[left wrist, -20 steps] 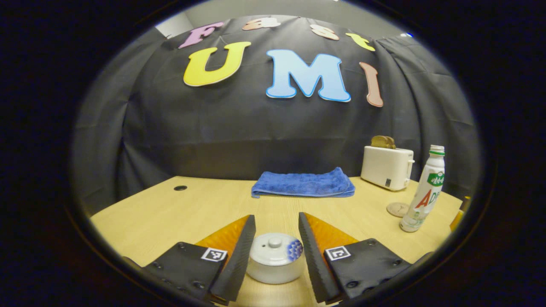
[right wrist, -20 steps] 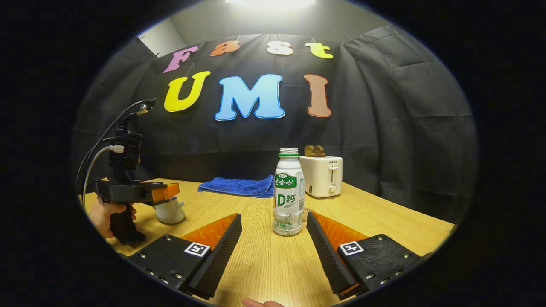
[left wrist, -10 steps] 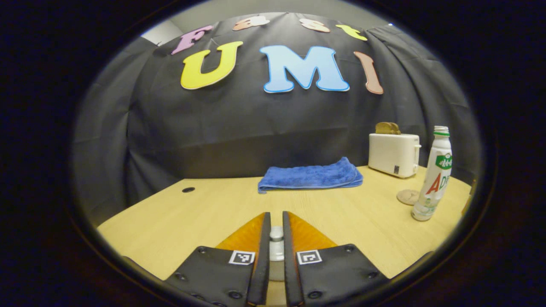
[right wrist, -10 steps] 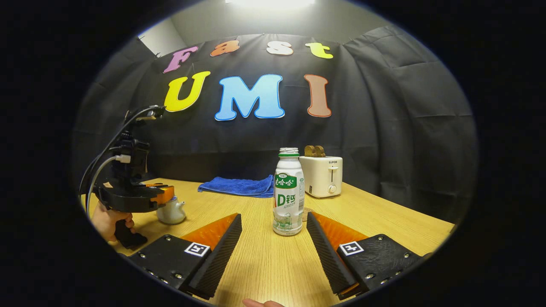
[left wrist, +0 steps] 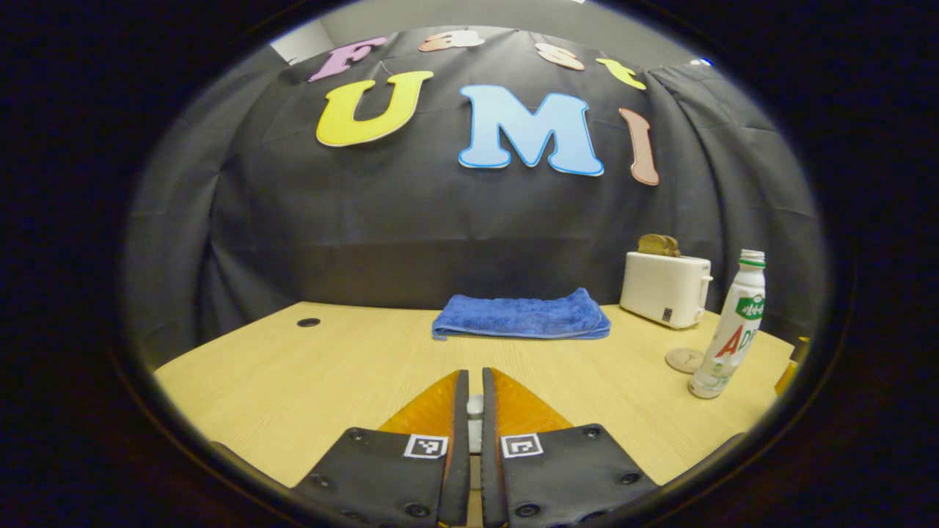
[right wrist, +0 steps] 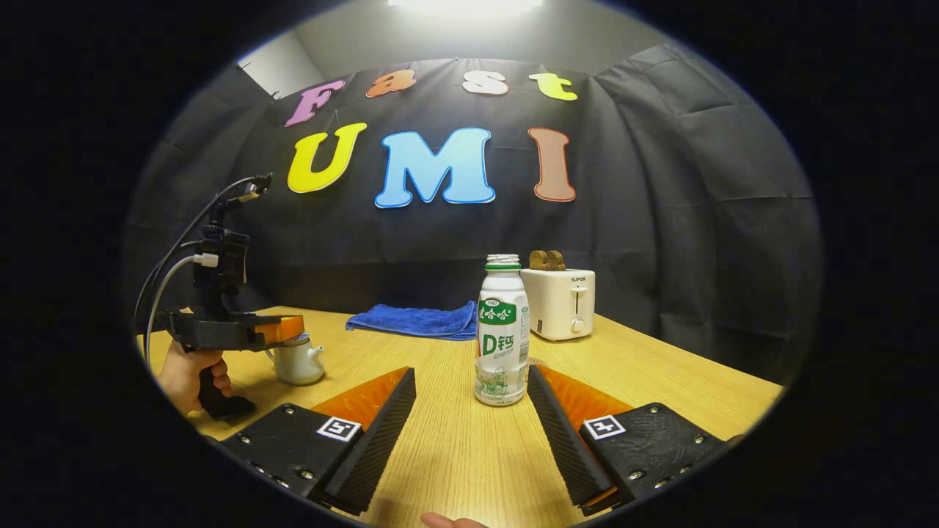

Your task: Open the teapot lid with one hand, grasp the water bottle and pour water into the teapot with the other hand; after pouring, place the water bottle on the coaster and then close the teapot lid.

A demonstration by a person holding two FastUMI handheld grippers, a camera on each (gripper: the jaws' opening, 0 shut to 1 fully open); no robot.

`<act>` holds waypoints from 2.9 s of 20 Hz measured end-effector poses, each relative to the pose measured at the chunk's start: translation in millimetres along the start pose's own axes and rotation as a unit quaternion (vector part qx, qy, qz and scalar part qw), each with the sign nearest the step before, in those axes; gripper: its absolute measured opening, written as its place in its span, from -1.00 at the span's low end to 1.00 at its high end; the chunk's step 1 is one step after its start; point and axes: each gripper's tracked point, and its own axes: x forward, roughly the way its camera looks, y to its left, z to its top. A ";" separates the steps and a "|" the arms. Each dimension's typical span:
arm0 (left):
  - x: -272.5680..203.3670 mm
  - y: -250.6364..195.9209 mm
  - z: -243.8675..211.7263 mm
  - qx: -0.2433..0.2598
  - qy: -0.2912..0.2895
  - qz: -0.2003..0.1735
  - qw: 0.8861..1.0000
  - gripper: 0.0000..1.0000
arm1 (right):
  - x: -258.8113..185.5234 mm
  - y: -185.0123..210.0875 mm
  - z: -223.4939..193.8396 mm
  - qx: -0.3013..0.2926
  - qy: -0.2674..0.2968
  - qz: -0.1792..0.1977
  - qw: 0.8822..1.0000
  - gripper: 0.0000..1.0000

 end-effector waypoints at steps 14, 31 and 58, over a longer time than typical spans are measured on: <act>-42.1 -3.0 60.7 -0.047 -0.094 -0.039 0.994 -0.67 | 75.8 -33.8 25.5 -0.033 -0.005 0.003 0.999 0.89; -57.4 2.3 72.2 -0.059 -0.114 -0.046 0.991 -0.75 | 119.2 -33.6 -0.6 -0.060 0.047 0.017 0.997 0.42; -216.5 65.5 39.4 -0.034 -0.124 -0.024 0.991 -0.67 | 120.9 102.2 4.6 -0.480 0.030 0.060 0.874 0.42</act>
